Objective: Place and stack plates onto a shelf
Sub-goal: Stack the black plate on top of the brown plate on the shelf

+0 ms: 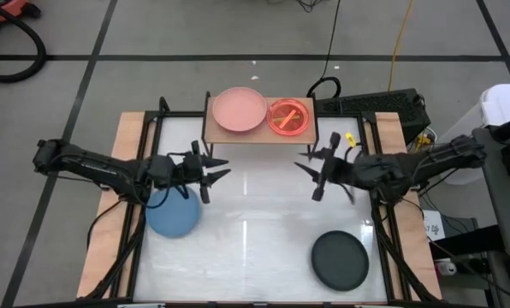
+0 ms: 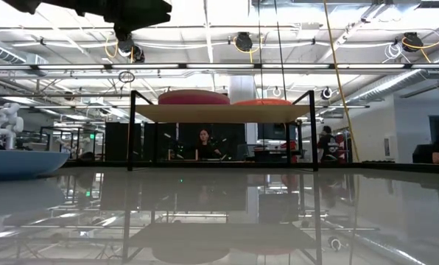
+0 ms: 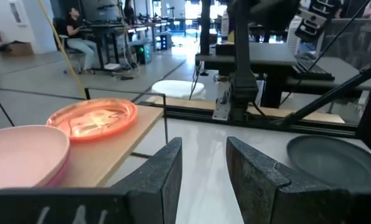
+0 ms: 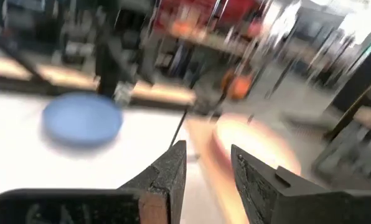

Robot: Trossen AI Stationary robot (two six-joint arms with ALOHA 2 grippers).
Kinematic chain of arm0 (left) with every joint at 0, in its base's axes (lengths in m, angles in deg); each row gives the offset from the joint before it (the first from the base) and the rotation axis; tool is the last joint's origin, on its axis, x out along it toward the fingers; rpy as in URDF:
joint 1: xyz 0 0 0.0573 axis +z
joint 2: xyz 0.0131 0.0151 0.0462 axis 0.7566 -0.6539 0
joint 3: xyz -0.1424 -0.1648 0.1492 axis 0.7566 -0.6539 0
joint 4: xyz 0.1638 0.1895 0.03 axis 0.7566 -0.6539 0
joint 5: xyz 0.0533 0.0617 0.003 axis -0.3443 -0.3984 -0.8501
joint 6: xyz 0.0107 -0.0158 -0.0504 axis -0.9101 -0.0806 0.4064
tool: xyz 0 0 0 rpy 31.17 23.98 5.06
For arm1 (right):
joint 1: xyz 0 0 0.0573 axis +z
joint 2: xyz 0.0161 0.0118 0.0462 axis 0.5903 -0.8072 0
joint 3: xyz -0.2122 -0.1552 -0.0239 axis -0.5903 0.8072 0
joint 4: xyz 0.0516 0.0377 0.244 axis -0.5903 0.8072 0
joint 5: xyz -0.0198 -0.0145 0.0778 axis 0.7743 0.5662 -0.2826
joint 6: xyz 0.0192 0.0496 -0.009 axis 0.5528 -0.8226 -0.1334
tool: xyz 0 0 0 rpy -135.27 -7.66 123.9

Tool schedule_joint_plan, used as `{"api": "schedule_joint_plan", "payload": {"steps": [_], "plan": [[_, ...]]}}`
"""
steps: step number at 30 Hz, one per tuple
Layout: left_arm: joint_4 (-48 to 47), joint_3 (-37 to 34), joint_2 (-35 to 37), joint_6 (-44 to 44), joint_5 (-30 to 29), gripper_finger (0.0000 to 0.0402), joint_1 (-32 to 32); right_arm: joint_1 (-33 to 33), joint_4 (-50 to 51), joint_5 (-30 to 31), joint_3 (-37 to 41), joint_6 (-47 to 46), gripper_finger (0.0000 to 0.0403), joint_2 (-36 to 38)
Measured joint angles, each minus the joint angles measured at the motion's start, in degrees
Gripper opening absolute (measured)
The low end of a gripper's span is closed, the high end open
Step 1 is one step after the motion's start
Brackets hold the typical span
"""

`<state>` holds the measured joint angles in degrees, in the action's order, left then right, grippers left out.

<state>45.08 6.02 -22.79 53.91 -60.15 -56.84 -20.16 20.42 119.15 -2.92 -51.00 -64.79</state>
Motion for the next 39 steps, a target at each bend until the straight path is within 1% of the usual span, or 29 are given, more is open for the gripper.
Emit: {"api": "schedule_joint_plan", "payload": {"steps": [2,3,4,6,9,10,11,12,13,15,18,23,25,30,33,39], "plan": [[-0.1,-0.23,-0.12,0.0,0.0,0.0131,-0.32,-0.66,10.32,-0.89,-4.53,-6.79,0.0112,-2.15],[-0.27,-0.25,-0.15,0.02,0.0,0.0131,-0.36,-1.06,15.78,-2.47,-6.45,-9.93,0.0112,-3.08],[-0.19,-0.25,-0.15,0.04,0.0,0.0131,-0.36,-1.47,20.64,-5.29,-7.91,-12.65,0.0112,-3.77],[-0.1,-0.25,-0.09,0.07,0.0,0.0131,-0.4,-2.37,28.4,-14.75,-9.55,-16.69,0.0112,-4.98],[0.01,-0.25,-0.13,0.06,0.0,0.0131,-0.4,-3.04,35.77,-33.82,-8.66,-18.15,0.0112,-6.18],[0.19,-0.25,-0.13,0.07,0.0,0.0131,-0.4,-3.04,36.71,-38.51,-7.62,-18.69,0.0112,-6.47],[0.38,-0.25,-0.13,0.07,0.0,0.0131,-0.4,-2.87,37.3,-41.81,-6.24,-19.77,0.0112,-6.75],[0.45,-0.25,-0.13,0.07,0.0,0.0131,-0.4,-2.66,37.09,-43.62,-4.54,-21.24,0.0112,-6.83],[0.44,-0.25,-0.13,0.07,0.0,0.0131,-0.4,-2.42,36.53,-44.62,-2.66,-23.17,0.0112,-6.85],[0.57,-0.25,-0.13,0.07,0.0,0.0131,-0.4,-1.99,35.51,-44.73,1.81,-27.5,0.0112,-6.85],[1.24,-0.25,-0.13,0.65,0.0,0.0131,-0.4,-2.06,35.23,-44.91,8.34,-31.04,0.0112,-6.89],[1.11,-0.25,-0.13,2.06,0.0,0.0131,-0.4,-2.08,34.07,-45.15,16.77,-31.45,0.0112,-6.87],[1.06,-0.25,-0.13,2.34,-0.01,0.0131,-0.4,-2.08,32.96,-46.73,19.26,-32.17,0.0112,-6.86],[1.0,-0.25,-0.13,2.34,0.0,0.0131,-0.4,-2.04,28.7,-53.23,23.13,-34.44,0.0112,-6.85],[0.87,-0.25,-0.13,2.33,0.0,0.0131,-0.4,-2.04,27.5,-55.34,23.75,-34.83,0.0112,-6.85],[0.3,-0.25,-0.13,2.56,0.0,0.0131,-0.4,-2.04,21.57,-55.34,26.56,-35.51,0.0112,-6.83]]}}
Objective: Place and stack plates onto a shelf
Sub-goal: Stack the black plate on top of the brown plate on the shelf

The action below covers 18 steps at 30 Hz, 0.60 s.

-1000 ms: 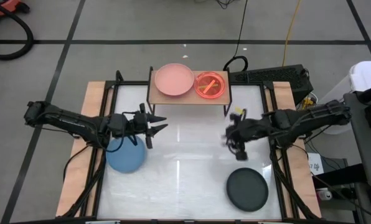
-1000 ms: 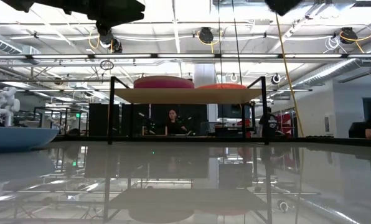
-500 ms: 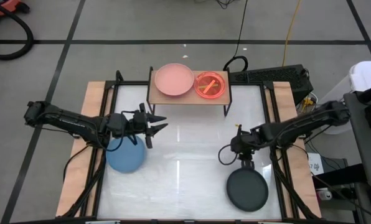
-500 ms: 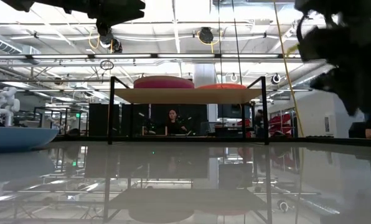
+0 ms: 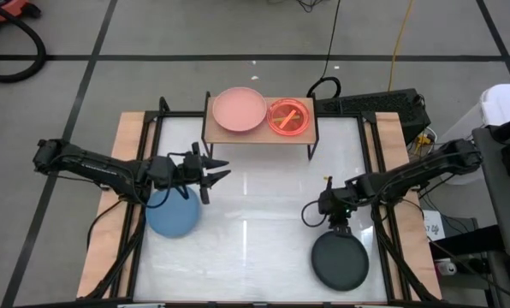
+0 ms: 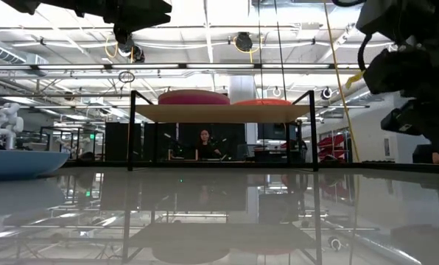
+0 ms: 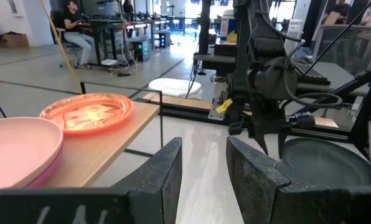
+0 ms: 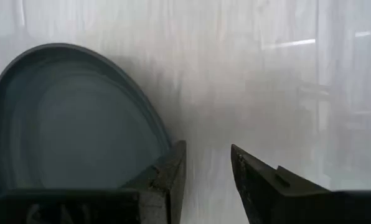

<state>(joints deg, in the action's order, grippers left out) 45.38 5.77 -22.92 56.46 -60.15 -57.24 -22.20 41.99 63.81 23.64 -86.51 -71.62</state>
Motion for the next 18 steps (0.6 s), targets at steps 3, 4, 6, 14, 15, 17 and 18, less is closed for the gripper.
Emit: {"api": "schedule_joint_plan", "payload": {"steps": [3,4,6,14,15,17,18], "plan": [[-0.68,0.0,0.0,0.02,0.0,0.0131,0.0,0.0,-3.78,-1.54,2.81,-1.91,0.0112,0.0],[-1.16,0.0,0.0,0.04,-0.02,0.0131,0.0,0.0,-5.15,-2.46,3.85,-2.61,0.0112,0.0],[-1.82,0.0,-0.02,0.05,-0.02,0.0131,0.0,0.02,-7.54,-3.99,5.6,-3.81,0.0112,0.0],[-1.88,0.0,0.0,0.2,-0.02,0.0131,0.0,0.04,-9.0,-4.52,8.06,-2.49,0.0056,0.0],[-1.88,0.0,0.0,0.2,-0.02,0.0131,0.0,0.04,-9.0,-4.45,8.06,-2.12,0.004,0.0],[-1.88,0.0,0.0,0.19,-0.02,0.0131,0.0,0.04,-9.0,-4.45,8.06,-1.5,0.0012,0.0],[-1.9,0.0,-0.01,0.2,-0.02,0.0131,0.0,0.04,-9.0,-4.42,8.06,-1.16,0.0007,0.0]]}}
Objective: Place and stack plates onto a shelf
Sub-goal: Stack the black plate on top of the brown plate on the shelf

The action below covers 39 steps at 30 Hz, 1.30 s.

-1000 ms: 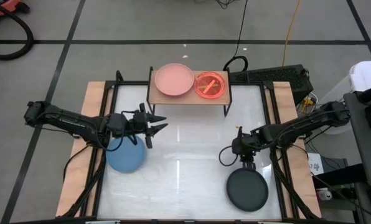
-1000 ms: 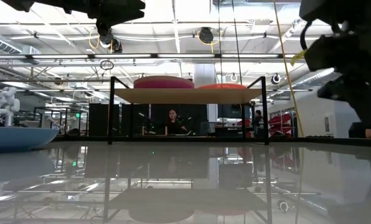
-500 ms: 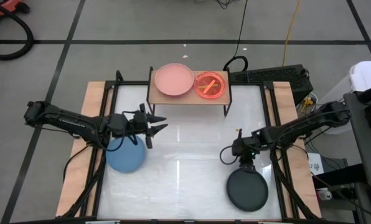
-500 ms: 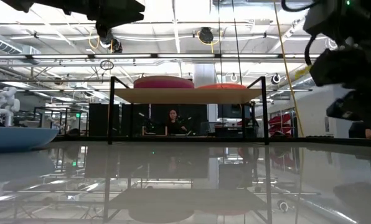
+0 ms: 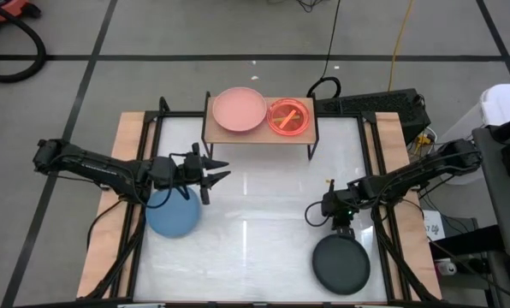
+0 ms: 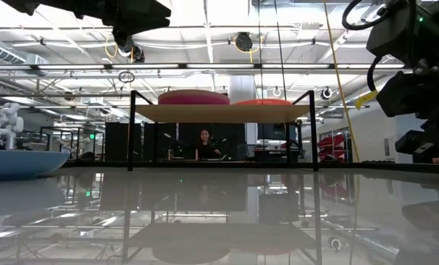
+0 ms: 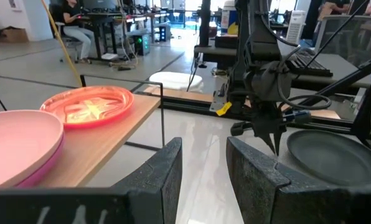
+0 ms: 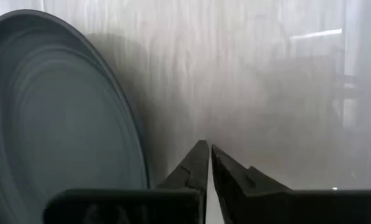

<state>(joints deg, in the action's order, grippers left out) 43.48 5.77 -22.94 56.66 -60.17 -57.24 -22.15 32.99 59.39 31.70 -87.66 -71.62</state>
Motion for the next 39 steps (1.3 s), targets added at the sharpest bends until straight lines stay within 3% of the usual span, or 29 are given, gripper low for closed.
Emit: {"api": "schedule_joint_plan", "payload": {"steps": [14,17,22,29,39], "plan": [[-0.02,0.02,0.01,-0.04,-0.13,0.0131,0.0,-0.46,0.37,2.92,-4.38,3.04,0.0,0.33],[-0.12,0.02,0.01,-0.04,-0.31,0.0131,0.0,-0.45,-3.07,-0.21,-5.51,2.32,0.0004,0.5],[-0.69,0.04,0.01,0.38,-0.31,0.0131,0.0,2.4,-15.32,-4.4,-5.81,-0.47,0.0055,0.57],[-1.75,0.04,0.01,1.14,-0.28,0.0131,0.0,6.9,-8.45,2.87,-5.24,-0.04,0.0143,0.07],[-1.9,0.04,-0.01,1.79,-0.28,0.0131,0.0,9.42,-8.48,6.26,-3.3,-2.97,0.0159,-2.45]]}}
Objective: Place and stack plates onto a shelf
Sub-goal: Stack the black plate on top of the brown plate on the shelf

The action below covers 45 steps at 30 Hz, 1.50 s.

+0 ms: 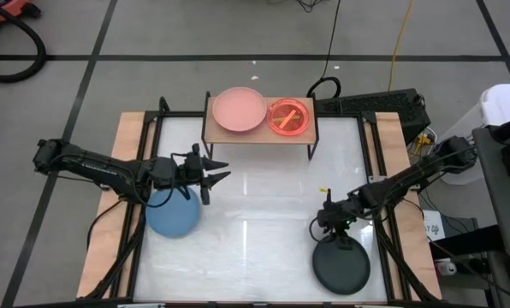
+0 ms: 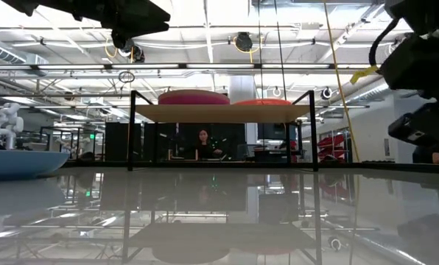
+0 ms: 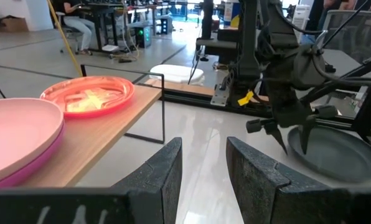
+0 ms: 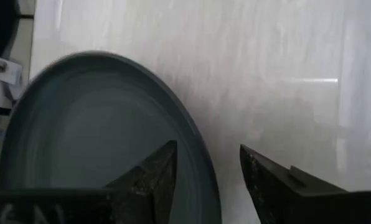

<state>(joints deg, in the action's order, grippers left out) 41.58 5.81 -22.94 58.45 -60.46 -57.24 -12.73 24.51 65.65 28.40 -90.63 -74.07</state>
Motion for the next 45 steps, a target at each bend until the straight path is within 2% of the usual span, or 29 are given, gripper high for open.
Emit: {"api": "schedule_joint_plan", "payload": {"steps": [3,6,14,17,19,24,28,31,35,40,45], "plan": [[-0.16,0.0,0.02,0.04,0.0,0.0131,0.0,-0.02,-0.31,-0.05,0.0,0.81,0.015,-1.09],[-0.17,0.0,0.02,0.26,0.0,0.0131,0.0,-0.07,-0.12,-0.09,0.0,2.04,0.0123,-2.11],[-0.17,0.0,0.02,0.15,0.0,0.0131,0.0,-1.28,0.59,-1.58,0.02,5.72,0.0011,-1.99],[-0.19,0.0,0.02,0.33,0.0,0.0131,0.0,-3.36,-0.7,-1.19,-0.13,7.14,0.0008,-1.03],[-0.1,0.0,0.02,0.83,0.02,0.0131,0.0,-5.11,-0.9,1.91,-0.87,8.61,0.0004,0.03],[1.49,0.0,0.02,0.82,0.02,0.0131,0.0,-10.22,-1.94,16.0,-4.6,17.72,0.0002,1.95],[3.6,0.0,0.02,0.33,0.02,0.0131,0.0,-16.08,-9.11,23.99,-8.82,26.58,0.0002,2.1],[4.12,0.0,1.63,-1.14,0.06,0.0131,0.0,-21.41,-19.49,24.04,-11.91,28.8,0.0001,2.1],[5.01,0.97,6.05,-3.73,-0.01,0.0131,0.04,-28.96,-30.41,24.04,-14.93,27.03,0.0001,2.12],[4.52,2.17,11.6,-8.83,-0.26,0.0131,0.3,-38.27,-35.21,23.93,-20.57,21.3,0.0001,0.31],[3.78,3.05,14.85,-12.28,-2.91,0.0131,1.47,-43.68,-34.14,23.34,-28.31,17.53,0.0001,-6.28]]}}
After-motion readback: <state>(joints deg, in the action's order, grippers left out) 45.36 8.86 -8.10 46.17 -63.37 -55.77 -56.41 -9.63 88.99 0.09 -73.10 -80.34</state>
